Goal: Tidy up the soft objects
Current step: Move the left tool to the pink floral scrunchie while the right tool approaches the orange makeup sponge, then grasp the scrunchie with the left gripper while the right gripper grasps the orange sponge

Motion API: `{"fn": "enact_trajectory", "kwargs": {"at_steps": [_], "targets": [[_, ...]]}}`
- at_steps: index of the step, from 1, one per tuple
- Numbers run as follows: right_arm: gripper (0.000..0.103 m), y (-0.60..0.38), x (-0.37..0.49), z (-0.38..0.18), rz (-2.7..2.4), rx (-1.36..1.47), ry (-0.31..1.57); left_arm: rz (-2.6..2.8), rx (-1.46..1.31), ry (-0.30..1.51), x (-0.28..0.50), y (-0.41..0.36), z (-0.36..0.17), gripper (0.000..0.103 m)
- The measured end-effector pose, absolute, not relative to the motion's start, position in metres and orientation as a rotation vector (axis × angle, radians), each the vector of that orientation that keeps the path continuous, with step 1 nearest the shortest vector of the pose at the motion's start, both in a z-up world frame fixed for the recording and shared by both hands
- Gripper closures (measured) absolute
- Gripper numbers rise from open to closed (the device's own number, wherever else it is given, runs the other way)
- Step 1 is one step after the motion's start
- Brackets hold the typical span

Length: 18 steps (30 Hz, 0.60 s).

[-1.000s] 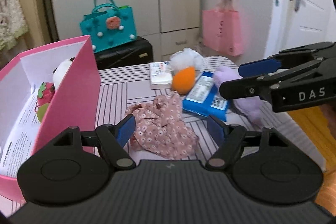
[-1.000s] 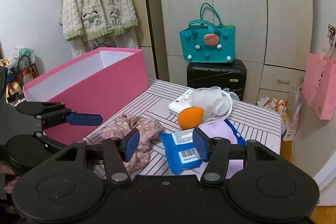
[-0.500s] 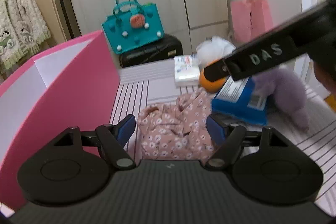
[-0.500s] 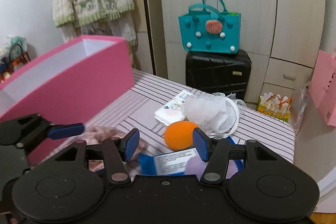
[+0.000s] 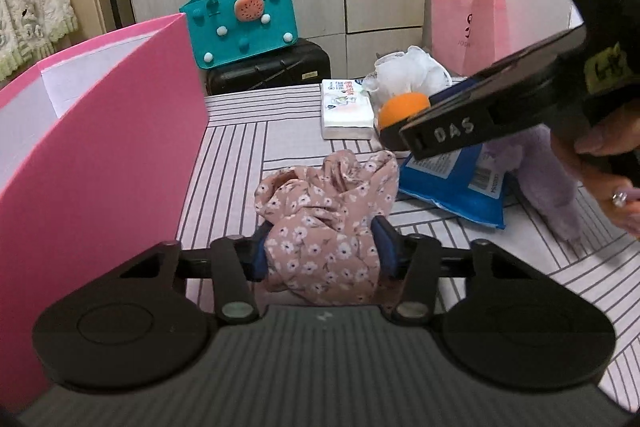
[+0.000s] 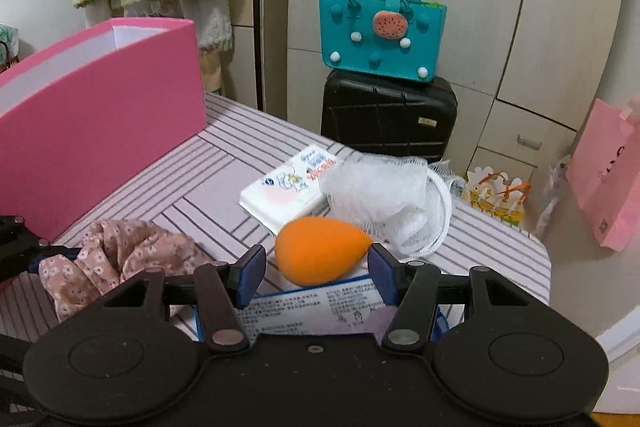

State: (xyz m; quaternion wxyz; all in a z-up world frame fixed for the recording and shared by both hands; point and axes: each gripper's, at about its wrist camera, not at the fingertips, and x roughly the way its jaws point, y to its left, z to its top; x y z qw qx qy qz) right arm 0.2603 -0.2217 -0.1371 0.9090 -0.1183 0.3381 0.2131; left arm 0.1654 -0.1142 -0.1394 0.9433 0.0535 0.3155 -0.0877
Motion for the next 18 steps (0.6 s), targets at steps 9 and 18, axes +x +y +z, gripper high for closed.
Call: {"fn": "enact_trajectory", "kwargs": {"at_steps": [9,18], "targets": [[0.041,-0.213,0.258,-0.142,0.42,-0.267,0.665,-0.19,0.122,0.624,0.162,-0.117,-0.141,0.065],[0.052,-0.217,0.25,-0.141,0.395,-0.238,0.632,-0.211,0.114,0.618,0.159,-0.114,-0.141,0.081]]}}
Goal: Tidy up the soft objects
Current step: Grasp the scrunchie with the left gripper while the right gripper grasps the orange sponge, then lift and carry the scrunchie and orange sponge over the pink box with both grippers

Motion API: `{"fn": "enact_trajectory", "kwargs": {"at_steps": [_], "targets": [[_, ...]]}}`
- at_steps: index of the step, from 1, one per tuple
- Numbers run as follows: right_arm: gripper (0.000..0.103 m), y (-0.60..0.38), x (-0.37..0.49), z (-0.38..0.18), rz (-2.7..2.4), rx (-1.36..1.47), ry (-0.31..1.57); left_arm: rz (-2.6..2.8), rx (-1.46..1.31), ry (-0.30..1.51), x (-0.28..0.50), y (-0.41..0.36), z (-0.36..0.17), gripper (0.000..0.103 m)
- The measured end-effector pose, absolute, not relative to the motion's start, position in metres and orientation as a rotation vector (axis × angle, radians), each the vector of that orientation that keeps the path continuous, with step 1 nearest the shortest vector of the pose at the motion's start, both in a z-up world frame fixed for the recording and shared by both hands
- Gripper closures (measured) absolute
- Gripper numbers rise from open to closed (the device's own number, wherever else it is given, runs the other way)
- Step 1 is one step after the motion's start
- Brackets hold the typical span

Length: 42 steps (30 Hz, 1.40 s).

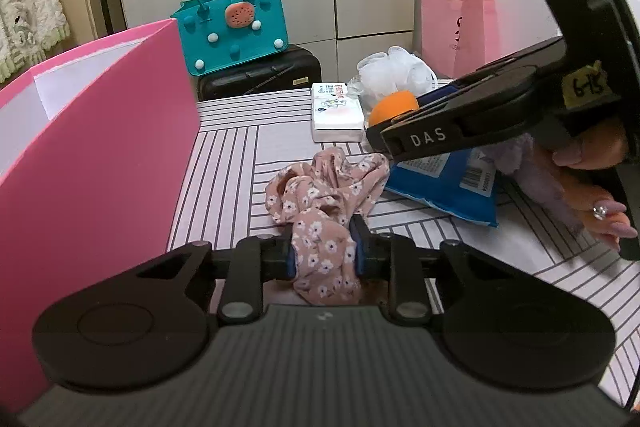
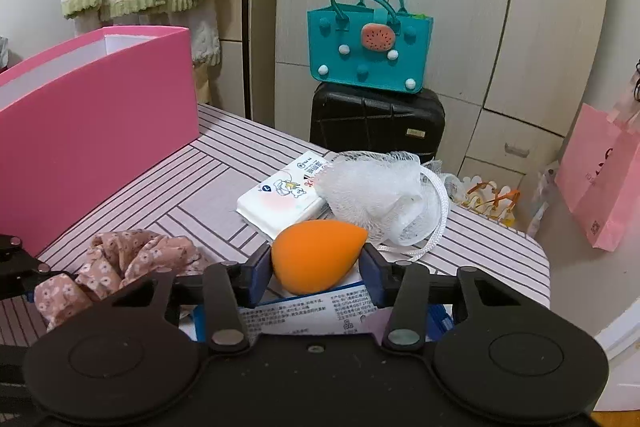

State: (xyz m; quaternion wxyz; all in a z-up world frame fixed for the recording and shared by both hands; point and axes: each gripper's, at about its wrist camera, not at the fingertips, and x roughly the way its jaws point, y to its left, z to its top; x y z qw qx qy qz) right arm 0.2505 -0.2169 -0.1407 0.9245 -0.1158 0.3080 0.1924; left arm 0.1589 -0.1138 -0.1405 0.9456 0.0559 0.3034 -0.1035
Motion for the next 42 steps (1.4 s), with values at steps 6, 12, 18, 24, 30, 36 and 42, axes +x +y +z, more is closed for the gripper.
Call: {"fn": "enact_trajectory", "kwargs": {"at_steps": [6,12,18,24,30,36,42], "targets": [[0.052,-0.215,0.231,-0.13,0.439,-0.204,0.613,-0.223,0.098,0.621,0.16,-0.111,-0.14,0.086],[0.052,-0.217,0.211,-0.122,0.478,-0.174,0.598,-0.219,0.079,0.626,0.158,-0.106,-0.137,0.087],[0.052,-0.22,0.194,-0.116,0.527,-0.152,0.622,-0.248,0.051,0.653,0.15,-0.102,-0.132,0.087],[0.051,-0.225,0.18,-0.114,0.53,-0.12,0.645,-0.266,0.051,0.672,0.142,-0.103,-0.127,0.087],[0.051,-0.228,0.167,-0.113,0.535,-0.081,0.694,-0.276,0.044,0.687,0.131,-0.099,-0.124,0.088],[0.051,-0.231,0.158,-0.117,0.53,-0.04,0.759,-0.322,0.04,0.717,0.125,-0.095,-0.116,0.088],[0.051,-0.232,0.149,-0.123,0.532,-0.029,0.802,-0.324,0.047,0.722,0.115,-0.091,-0.116,0.088]]}}
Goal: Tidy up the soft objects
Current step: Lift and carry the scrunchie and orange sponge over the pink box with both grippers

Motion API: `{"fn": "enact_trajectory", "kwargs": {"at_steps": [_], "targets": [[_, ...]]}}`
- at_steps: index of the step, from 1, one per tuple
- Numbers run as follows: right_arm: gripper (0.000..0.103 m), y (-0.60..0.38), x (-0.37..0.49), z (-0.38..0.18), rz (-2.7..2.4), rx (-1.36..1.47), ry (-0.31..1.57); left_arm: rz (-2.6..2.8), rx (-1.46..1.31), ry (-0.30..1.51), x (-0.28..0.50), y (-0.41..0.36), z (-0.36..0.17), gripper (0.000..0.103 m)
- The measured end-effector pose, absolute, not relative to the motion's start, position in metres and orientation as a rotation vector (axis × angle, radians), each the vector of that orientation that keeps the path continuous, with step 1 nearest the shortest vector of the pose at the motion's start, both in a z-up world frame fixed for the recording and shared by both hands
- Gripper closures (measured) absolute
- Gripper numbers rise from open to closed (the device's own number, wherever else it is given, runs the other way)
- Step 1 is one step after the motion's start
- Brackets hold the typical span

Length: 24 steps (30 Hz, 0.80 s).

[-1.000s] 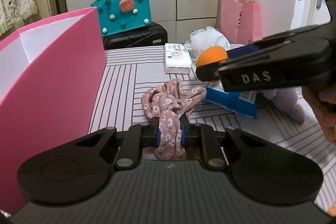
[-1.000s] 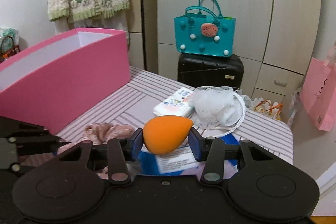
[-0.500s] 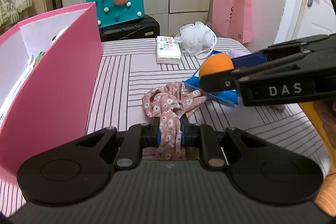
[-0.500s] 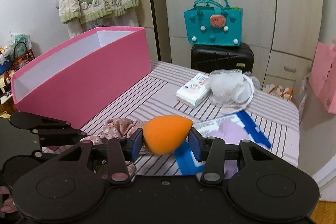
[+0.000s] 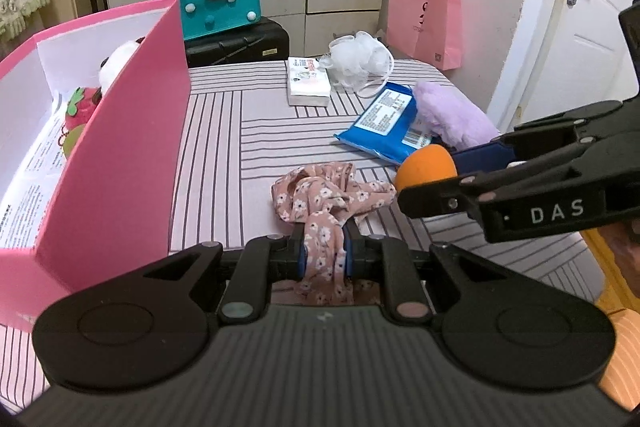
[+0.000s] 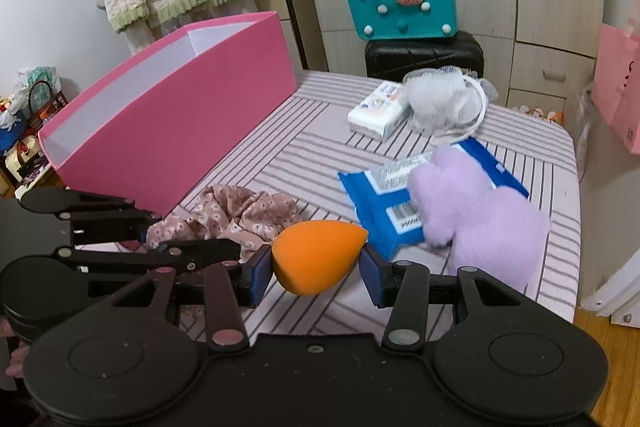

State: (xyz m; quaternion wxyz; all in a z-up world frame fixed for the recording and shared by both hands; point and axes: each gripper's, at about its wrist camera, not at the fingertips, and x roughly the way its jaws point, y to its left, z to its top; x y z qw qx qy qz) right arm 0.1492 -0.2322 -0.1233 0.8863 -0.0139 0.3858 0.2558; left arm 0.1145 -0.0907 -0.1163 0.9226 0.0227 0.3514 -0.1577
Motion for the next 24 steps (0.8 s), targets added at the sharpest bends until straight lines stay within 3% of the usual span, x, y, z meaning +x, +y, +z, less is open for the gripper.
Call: {"fn": "enact_trajectory", "kwargs": {"at_steps": [24], "targets": [[0.05,-0.229,0.109,-0.117,0.567,-0.012,0.931,-0.535,0.096,0.868,0.091,-0.074,-0.093,0.087]]}}
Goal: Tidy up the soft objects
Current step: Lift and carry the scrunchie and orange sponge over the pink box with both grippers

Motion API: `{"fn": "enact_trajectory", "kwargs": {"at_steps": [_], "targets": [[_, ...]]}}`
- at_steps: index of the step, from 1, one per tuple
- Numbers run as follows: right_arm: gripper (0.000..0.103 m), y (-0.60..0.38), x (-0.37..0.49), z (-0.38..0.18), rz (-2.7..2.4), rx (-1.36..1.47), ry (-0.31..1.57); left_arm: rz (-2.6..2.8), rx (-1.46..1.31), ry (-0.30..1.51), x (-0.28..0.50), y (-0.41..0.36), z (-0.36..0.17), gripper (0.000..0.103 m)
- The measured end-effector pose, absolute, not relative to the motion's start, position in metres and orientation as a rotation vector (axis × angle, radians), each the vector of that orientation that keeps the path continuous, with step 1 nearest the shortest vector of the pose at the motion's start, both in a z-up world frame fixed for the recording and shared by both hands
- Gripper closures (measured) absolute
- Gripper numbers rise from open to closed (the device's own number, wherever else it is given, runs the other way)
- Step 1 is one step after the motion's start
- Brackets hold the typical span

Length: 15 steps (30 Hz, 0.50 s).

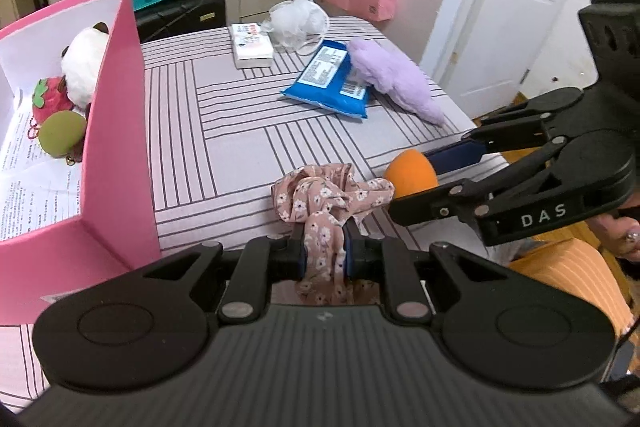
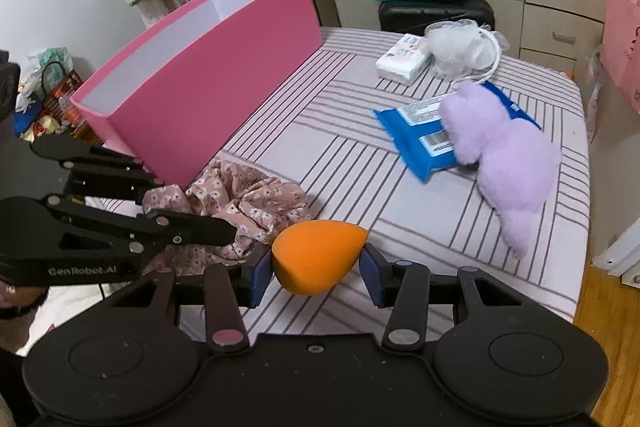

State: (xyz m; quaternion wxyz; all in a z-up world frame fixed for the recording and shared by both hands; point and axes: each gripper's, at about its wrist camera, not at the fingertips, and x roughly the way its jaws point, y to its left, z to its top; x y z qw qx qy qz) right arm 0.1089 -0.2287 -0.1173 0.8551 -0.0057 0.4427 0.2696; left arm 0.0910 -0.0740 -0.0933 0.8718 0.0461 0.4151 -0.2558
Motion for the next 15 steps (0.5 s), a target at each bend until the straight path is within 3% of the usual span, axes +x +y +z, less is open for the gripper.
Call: {"fn": "enact_trajectory", "kwargs": {"at_steps": [15], "targets": [[0.05,-0.215,0.082,-0.096,0.6,-0.003,0.966,-0.613,0.085,0.895,0.068,-0.047,-0.075,0.087]]}}
